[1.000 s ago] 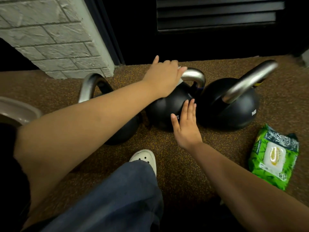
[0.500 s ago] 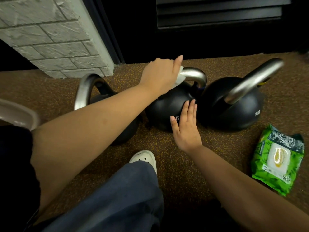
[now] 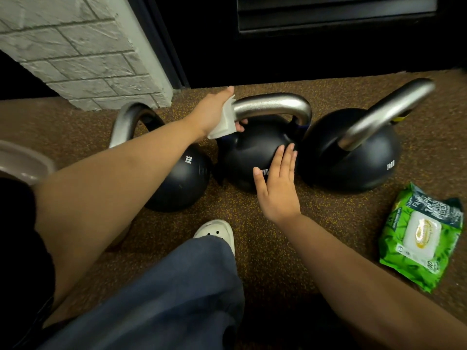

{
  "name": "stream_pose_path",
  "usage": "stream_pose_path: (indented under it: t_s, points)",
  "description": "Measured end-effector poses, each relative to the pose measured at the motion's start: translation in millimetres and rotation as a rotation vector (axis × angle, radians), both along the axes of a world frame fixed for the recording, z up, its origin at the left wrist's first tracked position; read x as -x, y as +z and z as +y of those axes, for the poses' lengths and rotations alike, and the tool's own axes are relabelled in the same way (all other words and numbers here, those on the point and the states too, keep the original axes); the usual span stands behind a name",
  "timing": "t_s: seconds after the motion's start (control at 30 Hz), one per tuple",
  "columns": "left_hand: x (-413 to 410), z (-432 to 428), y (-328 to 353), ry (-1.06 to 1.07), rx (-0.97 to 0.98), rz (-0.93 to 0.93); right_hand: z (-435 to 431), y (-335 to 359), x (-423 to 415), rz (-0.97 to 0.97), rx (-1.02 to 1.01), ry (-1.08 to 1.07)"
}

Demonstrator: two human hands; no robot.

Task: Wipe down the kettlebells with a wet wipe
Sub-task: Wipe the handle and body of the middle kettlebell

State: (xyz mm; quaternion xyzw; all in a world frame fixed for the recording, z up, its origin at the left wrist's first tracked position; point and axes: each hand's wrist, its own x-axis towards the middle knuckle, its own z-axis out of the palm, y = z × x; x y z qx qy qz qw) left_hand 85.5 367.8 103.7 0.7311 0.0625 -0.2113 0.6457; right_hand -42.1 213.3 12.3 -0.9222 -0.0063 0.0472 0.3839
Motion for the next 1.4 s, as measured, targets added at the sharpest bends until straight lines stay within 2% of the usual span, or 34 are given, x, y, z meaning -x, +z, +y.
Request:
stream_pose_path:
  t_s: [0.2, 0.3, 0.37, 0.43, 0.53, 0.6, 0.7, 0.9, 1.07, 1.2, 1.3, 1.4]
  points:
    - [-14, -5, 21, -0.314, -0.171, 0.139, -3, -6, -1, -0.025, 0.021, 0.013]
    - [-18, -16, 31, -0.33, -0.166, 0.212, 0, -7, 0, -0.031, 0.025, 0.0]
    - [-17, -24, 35, -0.33, -0.245, 0.168, 3, -8, -1, -0.042, 0.041, -0.022]
    - [-12, -32, 45, -0.374, -0.503, 0.028, 7, -9, -1, -0.045, 0.057, -0.041]
    - [-6, -51, 52, -0.479, -1.058, -0.423, 9, -9, -1, -0.041, 0.05, -0.06]
    - [-3, -62, 47, -0.485, -1.21, -0.665, 9, -8, -1, -0.039, 0.032, -0.063]
    - [-1, -71, 32, -0.403, -1.211, -0.869, 10, -5, -1, -0.028, 0.015, -0.072]
    - [2, -83, 17, -0.443, -1.25, -0.985, 8, -2, 0, -0.002, 0.014, -0.063]
    - [14, -63, 14, -0.437, -1.216, -0.979, 7, -2, 0, 0.007, 0.024, -0.062]
    - [27, -32, 5, -0.313, -1.19, -1.028, 6, -2, 0, 0.004, 0.031, -0.053]
    - [35, -10, 1, -0.231, -1.082, -0.93, 5, 0, 1, 0.007, 0.023, -0.046]
    - [37, 5, -3, -0.196, -0.896, -0.834, 5, 7, 0, 0.034, -0.036, -0.049]
